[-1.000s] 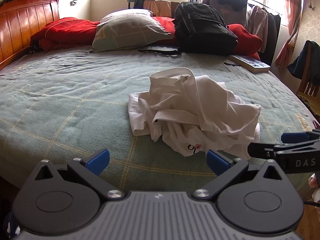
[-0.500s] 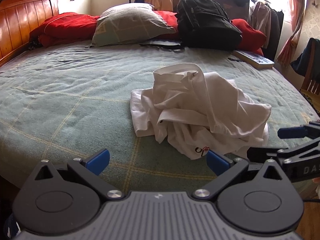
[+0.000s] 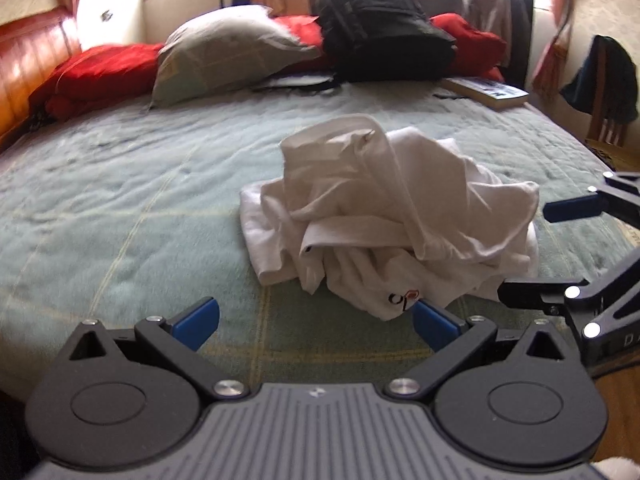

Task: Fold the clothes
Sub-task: 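Reach the right tool into the white T-shirt and pinch a fold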

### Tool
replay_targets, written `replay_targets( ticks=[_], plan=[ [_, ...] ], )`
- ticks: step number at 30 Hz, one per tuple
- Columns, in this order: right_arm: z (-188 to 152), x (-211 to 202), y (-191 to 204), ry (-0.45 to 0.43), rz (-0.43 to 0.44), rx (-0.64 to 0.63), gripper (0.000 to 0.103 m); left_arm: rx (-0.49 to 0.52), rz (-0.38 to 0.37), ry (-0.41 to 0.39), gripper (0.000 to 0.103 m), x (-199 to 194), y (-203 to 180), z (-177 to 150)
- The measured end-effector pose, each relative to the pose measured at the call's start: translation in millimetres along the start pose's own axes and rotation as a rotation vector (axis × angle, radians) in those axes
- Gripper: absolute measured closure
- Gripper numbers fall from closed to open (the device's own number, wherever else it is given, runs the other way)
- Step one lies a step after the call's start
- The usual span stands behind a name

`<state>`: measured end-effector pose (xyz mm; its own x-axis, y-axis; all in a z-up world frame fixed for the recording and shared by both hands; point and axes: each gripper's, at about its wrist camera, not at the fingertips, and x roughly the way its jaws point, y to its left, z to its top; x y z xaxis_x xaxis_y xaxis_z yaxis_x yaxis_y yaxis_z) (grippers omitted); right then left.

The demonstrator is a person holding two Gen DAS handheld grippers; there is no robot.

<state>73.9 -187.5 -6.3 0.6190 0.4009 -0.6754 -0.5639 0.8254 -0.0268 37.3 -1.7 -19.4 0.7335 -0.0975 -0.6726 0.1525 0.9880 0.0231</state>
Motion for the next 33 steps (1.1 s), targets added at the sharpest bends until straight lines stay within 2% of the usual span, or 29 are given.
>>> replay_targets(
  ticks=[3,5,10,18,23,26,30,33],
  plan=[
    [2.7,-0.4,-0.4,-0.005,0.023,-0.038,0.012,0.064,-0.059,-0.044,0.001,-1.5,1.1,-2.1],
    [4.5,-0.6,-0.6,-0.008,0.038,-0.063,0.019,0.114,-0.080,-0.036,0.001,-0.6,-0.6,-2.7],
    [8.7,1.4,5.6,0.002,0.031,-0.117,0.034,0.190,-0.057,-0.037,0.001,-0.1,-3.2,-4.5],
    [11.1,-23.3,11.3,-0.050,0.019,-0.198,0.034,0.225,-0.054,-0.023,0.001,-4.6,2.0,3.9],
    [14.3,-38.8,24.7,-0.114,-0.006,-0.291,0.034,0.249,-0.046,-0.042,0.001,-10.8,0.8,5.6],
    [10.5,-34.0,36.1,-0.094,0.035,-0.359,0.036,0.266,-0.044,-0.047,0.001,-12.4,0.3,4.8],
    [-0.8,-7.4,53.2,-0.060,-0.007,-0.521,0.053,0.274,-0.037,-0.048,0.001,-13.8,2.9,4.3],
    [-5.0,11.2,57.8,-0.048,-0.077,-0.597,0.061,0.280,-0.033,-0.049,0.001,-14.8,4.9,3.9]
  ],
)
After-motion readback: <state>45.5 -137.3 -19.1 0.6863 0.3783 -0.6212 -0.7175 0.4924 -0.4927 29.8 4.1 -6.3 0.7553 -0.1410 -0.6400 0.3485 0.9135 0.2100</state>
